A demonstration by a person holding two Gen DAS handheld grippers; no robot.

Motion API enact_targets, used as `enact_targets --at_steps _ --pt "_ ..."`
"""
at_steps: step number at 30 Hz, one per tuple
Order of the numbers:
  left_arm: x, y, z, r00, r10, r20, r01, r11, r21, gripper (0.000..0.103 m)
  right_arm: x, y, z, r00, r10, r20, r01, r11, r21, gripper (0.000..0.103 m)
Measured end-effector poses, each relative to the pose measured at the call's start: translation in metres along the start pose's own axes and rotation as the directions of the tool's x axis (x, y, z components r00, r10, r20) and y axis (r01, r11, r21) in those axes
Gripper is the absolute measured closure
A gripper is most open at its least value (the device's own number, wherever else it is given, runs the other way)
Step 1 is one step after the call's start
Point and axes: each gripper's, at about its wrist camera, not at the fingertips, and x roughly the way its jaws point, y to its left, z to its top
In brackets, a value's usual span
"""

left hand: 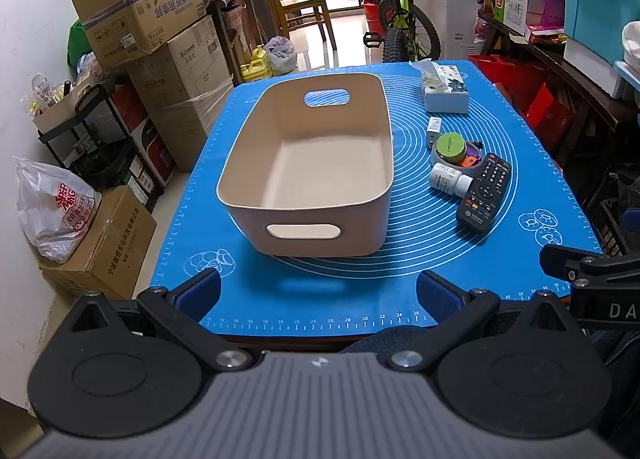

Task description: Organize rigid objects

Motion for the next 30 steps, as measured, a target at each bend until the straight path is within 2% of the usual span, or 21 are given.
enact_targets --at_steps 20,30 --pt "0.002 0.005 0.001 1.0 0.005 0.004 -0.005 1.0 0.0 0.0 -0.001 -0.001 0.0 1.0 0.004 0.005 -0.004 1.0 0.008 0.002" --pt "0.012 0.022 0.019 1.0 0.008 0.019 -0.008 1.0 -0.003 0.0 0.003 -0.017 0.007 1.0 -0.007 0.002 0.007 0.998 0.064 0.002"
